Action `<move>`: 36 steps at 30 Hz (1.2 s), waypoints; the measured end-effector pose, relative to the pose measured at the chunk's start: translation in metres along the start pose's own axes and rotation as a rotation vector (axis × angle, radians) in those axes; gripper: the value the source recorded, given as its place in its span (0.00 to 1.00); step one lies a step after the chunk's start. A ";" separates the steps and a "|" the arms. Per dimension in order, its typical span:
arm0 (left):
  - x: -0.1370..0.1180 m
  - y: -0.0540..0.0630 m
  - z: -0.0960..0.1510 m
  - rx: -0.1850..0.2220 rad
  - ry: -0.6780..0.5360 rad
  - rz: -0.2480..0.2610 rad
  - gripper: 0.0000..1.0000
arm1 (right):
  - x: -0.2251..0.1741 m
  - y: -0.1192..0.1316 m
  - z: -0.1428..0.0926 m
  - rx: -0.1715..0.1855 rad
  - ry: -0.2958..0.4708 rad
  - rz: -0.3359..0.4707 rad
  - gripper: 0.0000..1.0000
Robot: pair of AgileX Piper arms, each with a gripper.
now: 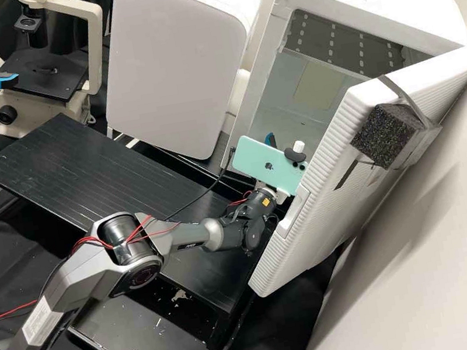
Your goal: Take the petri dish out of the incubator
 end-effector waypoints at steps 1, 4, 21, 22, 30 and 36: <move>0.000 0.000 0.000 0.000 0.000 0.000 1.00 | 0.001 0.000 0.001 -0.001 -0.001 -0.002 1.00; 0.000 0.000 0.000 0.000 0.000 0.000 1.00 | 0.004 -0.005 0.006 0.008 -0.020 -0.022 1.00; 0.000 0.000 0.000 0.000 0.000 0.000 1.00 | 0.010 -0.006 0.008 0.010 -0.014 -0.045 0.00; 0.000 0.000 0.000 0.000 0.000 0.000 1.00 | 0.010 -0.006 0.008 0.010 -0.014 -0.045 0.00; 0.000 0.000 0.000 0.000 0.000 0.000 1.00 | 0.010 -0.006 0.008 0.010 -0.014 -0.045 0.00; 0.000 0.000 0.000 0.000 0.000 0.000 1.00 | 0.010 -0.006 0.008 0.010 -0.013 -0.044 0.00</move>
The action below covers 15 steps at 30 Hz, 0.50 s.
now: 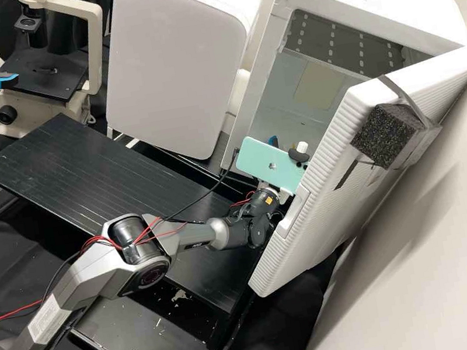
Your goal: Take the petri dish out of the incubator
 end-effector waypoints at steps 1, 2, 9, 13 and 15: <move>0.000 0.000 0.000 0.000 0.000 0.000 1.00 | 0.000 0.000 0.000 -0.002 0.000 -0.001 0.00; 0.000 0.000 0.000 0.000 0.000 0.000 1.00 | 0.000 0.000 0.000 -0.003 0.000 -0.002 0.00; 0.000 0.000 0.000 0.000 0.000 0.000 1.00 | 0.000 0.000 0.000 -0.005 0.001 -0.004 0.00; 0.000 0.000 0.000 0.000 0.000 0.000 1.00 | 0.000 0.000 0.000 -0.005 0.001 -0.004 0.00; 0.000 0.000 0.000 0.000 0.000 0.000 1.00 | 0.000 0.000 0.000 -0.005 0.001 -0.004 0.00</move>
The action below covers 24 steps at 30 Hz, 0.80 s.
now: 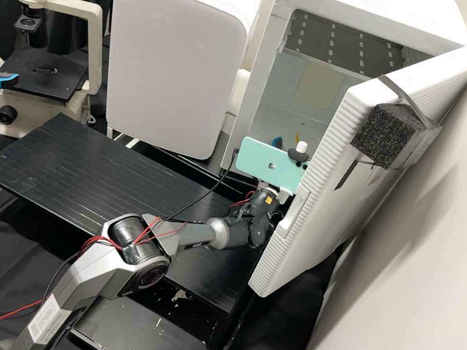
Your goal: Take the petri dish out of the incubator
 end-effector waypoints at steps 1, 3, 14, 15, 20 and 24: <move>0.000 0.000 0.000 0.000 0.000 0.000 1.00 | 0.000 0.000 0.000 0.000 0.000 0.000 0.00; 0.000 0.000 0.000 0.000 0.000 0.000 1.00 | 0.000 0.000 0.000 0.000 0.000 0.000 0.00; 0.000 0.000 0.000 0.000 0.000 0.000 1.00 | 0.000 -0.001 -0.001 -0.012 0.003 -0.010 1.00; 0.000 0.000 0.000 0.000 0.000 0.000 1.00 | 0.000 -0.001 -0.001 -0.014 0.003 -0.011 1.00; 0.000 0.000 0.000 0.000 0.000 0.000 1.00 | 0.001 -0.001 -0.001 -0.020 0.004 -0.013 1.00; 0.000 0.000 0.000 0.000 0.000 0.000 1.00 | 0.003 -0.002 0.001 -0.021 0.000 -0.013 1.00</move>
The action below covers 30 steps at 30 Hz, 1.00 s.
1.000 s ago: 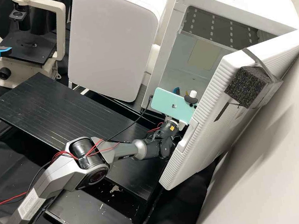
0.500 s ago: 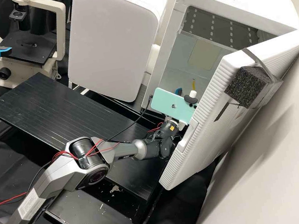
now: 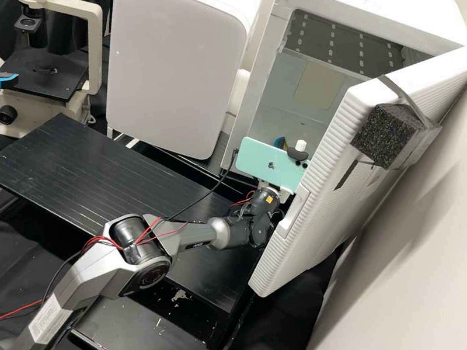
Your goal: Take the petri dish out of the incubator
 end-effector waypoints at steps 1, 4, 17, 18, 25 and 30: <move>0.000 0.000 0.000 0.000 0.000 0.000 1.00 | 0.000 -0.002 0.002 0.002 -0.007 -0.004 1.00; 0.000 0.000 0.000 0.000 0.000 0.000 1.00 | 0.000 -0.002 0.003 0.002 -0.011 -0.006 1.00; 0.000 0.000 0.000 0.000 0.000 0.000 1.00 | 0.000 -0.002 0.003 0.002 -0.011 -0.006 1.00; 0.000 0.000 0.000 0.000 0.000 0.000 1.00 | 0.000 -0.002 0.003 0.002 -0.011 -0.006 1.00; 0.000 0.000 0.000 0.000 0.000 0.000 1.00 | 0.000 -0.002 0.003 0.002 -0.011 -0.006 1.00; 0.000 0.000 0.000 0.000 0.000 0.000 1.00 | 0.001 -0.002 0.003 0.002 -0.011 -0.005 1.00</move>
